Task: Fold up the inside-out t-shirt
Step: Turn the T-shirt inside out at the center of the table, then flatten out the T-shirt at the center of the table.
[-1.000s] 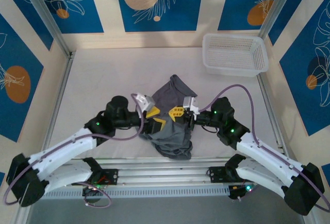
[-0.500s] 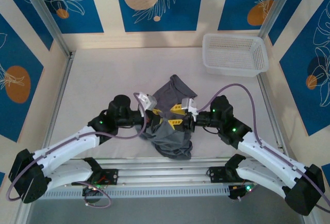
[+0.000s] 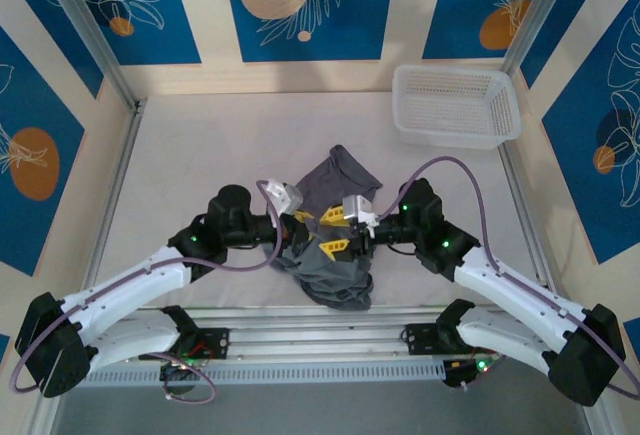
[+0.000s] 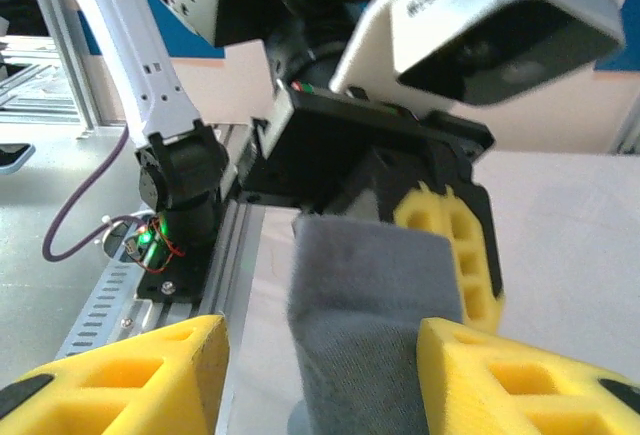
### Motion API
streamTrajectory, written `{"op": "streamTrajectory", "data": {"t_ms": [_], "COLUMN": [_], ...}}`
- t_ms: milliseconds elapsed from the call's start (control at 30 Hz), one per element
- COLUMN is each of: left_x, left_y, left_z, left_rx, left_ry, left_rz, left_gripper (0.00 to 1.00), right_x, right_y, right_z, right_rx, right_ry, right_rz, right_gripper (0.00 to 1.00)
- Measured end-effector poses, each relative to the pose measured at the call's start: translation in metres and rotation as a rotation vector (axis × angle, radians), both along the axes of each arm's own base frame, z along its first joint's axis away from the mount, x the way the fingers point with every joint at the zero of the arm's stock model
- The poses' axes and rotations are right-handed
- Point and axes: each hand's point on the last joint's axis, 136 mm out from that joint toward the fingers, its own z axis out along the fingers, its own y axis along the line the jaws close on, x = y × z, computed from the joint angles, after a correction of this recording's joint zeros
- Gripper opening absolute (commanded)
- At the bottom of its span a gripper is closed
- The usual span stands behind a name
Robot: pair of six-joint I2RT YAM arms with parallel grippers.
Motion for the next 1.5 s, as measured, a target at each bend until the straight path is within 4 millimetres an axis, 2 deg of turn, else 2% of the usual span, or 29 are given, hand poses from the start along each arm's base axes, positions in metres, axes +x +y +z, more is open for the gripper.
{"op": "streamTrajectory", "data": {"t_ms": [267, 400, 467, 500, 533, 633, 733, 800, 867, 967, 1067, 1133, 1200, 1267, 1367, 1500], "left_x": [0.0, 0.0, 0.0, 0.0, 0.0, 0.005, 0.01, 0.009, 0.011, 0.024, 0.037, 0.035, 0.026, 0.021, 0.01, -0.018], "left_y": [0.0, 0.0, 0.0, 0.0, 0.001, 0.006, 0.028, 0.05, 0.073, 0.11, 0.142, 0.151, 0.146, 0.128, 0.104, 0.064], "left_z": [0.0, 0.0, -0.001, -0.002, -0.003, -0.006, -0.012, -0.02, -0.032, -0.064, -0.113, -0.147, -0.175, -0.183, -0.181, -0.167], "left_rx": [-0.001, -0.002, 0.0, 0.002, 0.004, 0.02, 0.049, 0.064, 0.075, 0.108, 0.138, 0.161, 0.18, 0.159, 0.161, 0.234], "left_ry": [0.001, 0.001, 0.003, 0.005, 0.005, 0.019, 0.05, 0.083, 0.141, 0.289, 0.487, 0.619, 0.758, 0.846, 0.871, 0.803], "left_rz": [0.0, 0.001, 0.001, 0.003, 0.005, 0.052, 0.179, 0.276, 0.383, 0.571, 0.742, 0.784, 0.751, 0.666, 0.554, 0.396], "left_gripper": [0.0, 0.0, 0.0, 0.0, 0.0, 0.29, 0.43, 0.51, 0.56, 0.58, 0.59, 0.56, 0.45, 0.4, 0.4, 0.41], "right_x": [0.001, 0.01, 0.014, 0.015, 0.015, 0.019, 0.031, 0.046, 0.061, 0.077, 0.087, 0.092, 0.097, 0.104, 0.129, 0.161], "right_y": [0.008, 0.012, 0.014, 0.014, 0.014, 0.013, 0.004, -0.011, -0.031, -0.059, -0.072, -0.075, -0.076, -0.081, -0.103, -0.156], "right_z": [0.009, 0.002, 0.0, 0.0, 0.001, 0.002, 0.009, 0.028, 0.051, 0.077, 0.083, 0.08, 0.073, 0.066, 0.056, 0.054], "right_rx": [0.027, 0.005, 0.001, 0.002, 0.003, 0.006, 0.024, 0.084, 0.164, 0.264, 0.306, 0.31, 0.306, 0.295, 0.277, 0.301], "right_ry": [-0.09, -0.111, -0.122, -0.122, -0.115, -0.101, -0.06, -0.042, -0.023, 0.002, 0.051, 0.095, 0.143, 0.187, 0.285, 0.406], "right_rz": [-0.021, -0.049, -0.062, -0.068, -0.071, -0.092, -0.175, -0.292, -0.42, -0.565, -0.641, -0.665, -0.688, -0.737, -0.926, -1.242], "right_gripper": [0.46, 0.22, 0.05, 0.0, 0.0, 0.0, 0.0, 0.0, 0.0, 0.0, 0.0, 0.0, 0.0, 0.0, 0.0, 0.0]}}
